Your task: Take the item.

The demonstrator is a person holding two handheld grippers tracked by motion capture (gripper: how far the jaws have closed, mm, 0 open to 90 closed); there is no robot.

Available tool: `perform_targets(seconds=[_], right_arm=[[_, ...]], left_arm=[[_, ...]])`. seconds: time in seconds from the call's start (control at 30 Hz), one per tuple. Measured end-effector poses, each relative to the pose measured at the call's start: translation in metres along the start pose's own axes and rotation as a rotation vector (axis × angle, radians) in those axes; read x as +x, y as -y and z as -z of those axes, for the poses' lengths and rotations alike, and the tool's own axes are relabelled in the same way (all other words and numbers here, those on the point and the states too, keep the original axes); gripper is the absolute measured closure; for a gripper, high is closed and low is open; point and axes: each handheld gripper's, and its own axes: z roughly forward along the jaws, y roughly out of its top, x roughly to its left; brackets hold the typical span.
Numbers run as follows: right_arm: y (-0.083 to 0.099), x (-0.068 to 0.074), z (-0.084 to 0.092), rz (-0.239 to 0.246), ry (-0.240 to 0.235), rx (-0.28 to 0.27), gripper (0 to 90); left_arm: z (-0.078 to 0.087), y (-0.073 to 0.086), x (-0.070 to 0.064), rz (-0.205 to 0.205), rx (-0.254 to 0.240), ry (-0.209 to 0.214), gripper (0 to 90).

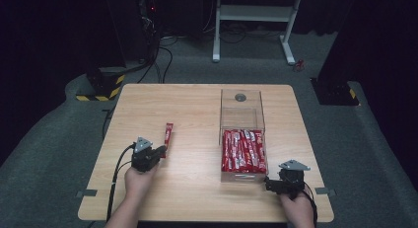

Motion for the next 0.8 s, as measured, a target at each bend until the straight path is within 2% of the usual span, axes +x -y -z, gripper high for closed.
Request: perform_targets(seconds=[0.17, 0.8], right_arm=[[0.000, 0.000, 0.000, 0.000, 0.000, 0.000, 8.2], [0.000, 0.000, 0.000, 0.002, -0.003, 0.000, 8.2]], left_arm=[[-0.007, 0.003, 0.001, 0.001, 0.028, -0.009, 89.2], [-0.012, 0.004, 0.001, 0.007, 0.050, -0.029, 86.8]])
